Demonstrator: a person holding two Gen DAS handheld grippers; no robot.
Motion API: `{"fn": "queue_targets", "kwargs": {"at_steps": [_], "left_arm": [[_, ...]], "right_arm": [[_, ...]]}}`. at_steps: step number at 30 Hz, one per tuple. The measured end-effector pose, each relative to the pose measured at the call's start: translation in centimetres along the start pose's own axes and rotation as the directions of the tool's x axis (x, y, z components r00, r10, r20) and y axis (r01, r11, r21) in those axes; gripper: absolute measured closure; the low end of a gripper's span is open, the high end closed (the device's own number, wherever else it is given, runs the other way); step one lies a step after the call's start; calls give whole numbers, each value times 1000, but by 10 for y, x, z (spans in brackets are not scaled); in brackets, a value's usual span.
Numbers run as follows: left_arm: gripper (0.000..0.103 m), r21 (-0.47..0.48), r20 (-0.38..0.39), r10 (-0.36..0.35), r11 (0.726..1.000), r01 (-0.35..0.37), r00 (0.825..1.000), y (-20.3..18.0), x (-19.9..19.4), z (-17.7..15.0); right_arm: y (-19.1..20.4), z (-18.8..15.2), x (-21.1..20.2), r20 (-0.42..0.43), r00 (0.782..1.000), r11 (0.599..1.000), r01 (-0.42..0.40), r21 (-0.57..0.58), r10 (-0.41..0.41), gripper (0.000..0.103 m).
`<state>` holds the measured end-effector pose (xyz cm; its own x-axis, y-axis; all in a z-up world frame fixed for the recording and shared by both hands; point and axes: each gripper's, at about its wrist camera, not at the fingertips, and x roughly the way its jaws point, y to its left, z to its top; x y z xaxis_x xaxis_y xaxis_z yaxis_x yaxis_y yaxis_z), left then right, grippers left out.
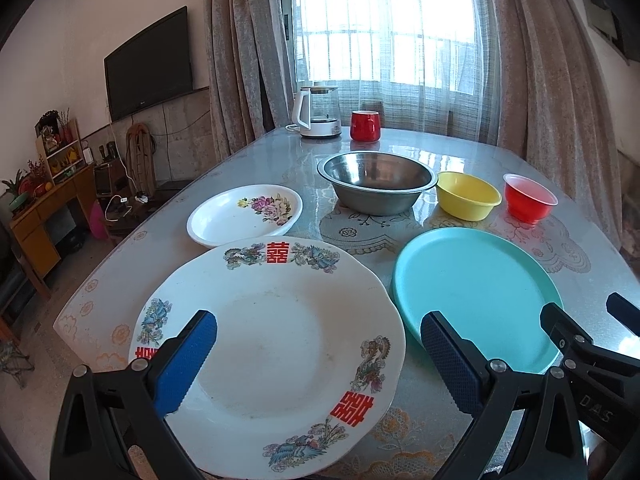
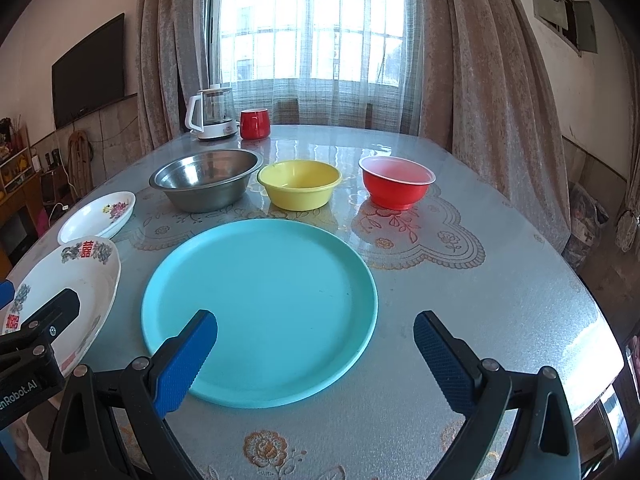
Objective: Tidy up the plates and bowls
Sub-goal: 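Move the right gripper toward the rim of the teal plate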
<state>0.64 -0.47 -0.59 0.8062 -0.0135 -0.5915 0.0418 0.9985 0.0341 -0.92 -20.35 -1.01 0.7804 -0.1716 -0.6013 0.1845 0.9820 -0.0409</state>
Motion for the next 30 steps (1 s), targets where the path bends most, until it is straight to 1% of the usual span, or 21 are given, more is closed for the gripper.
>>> {"fn": "queue_targets", "kwargs": {"at_steps": [4,8,15,18,21,23,25,27,30], "left_arm": [[0,-9,-10,-30,1000,30,999,1,2,1],[0,-17,-24,-80,997,79,997,1,4,2],[0,18,-11,-98,995,98,995,-8,5,4],[0,12,-20,-116,993,116,993,-8,7,5],[0,16,-39,-116,993,116,993,-10,11,6],[0,37,-39,-105,994,106,994,-14,12,7],[0,57,-36,-113,992,115,993,-17,13,9],[0,70,-50,-124,989,127,991,-19,16,12],[1,62,-90,-150,986,156,985,-18,25,18]], "right_arm": [[1,0,2,0,1000,1000,0,-2,0,2],[0,1,4,-3,1000,1000,3,-1,-3,2],[-2,1,11,-22,1000,1000,1,8,0,2],[-3,0,15,-32,999,1000,3,13,-2,2],[-6,0,18,-40,999,1000,3,20,-2,2],[-7,0,20,-43,999,1000,4,22,-3,2],[-8,0,22,-50,999,1000,3,27,-2,2],[-10,-1,26,-62,998,999,-1,35,3,2],[-15,-3,32,-88,996,998,-15,56,20,2]]}}
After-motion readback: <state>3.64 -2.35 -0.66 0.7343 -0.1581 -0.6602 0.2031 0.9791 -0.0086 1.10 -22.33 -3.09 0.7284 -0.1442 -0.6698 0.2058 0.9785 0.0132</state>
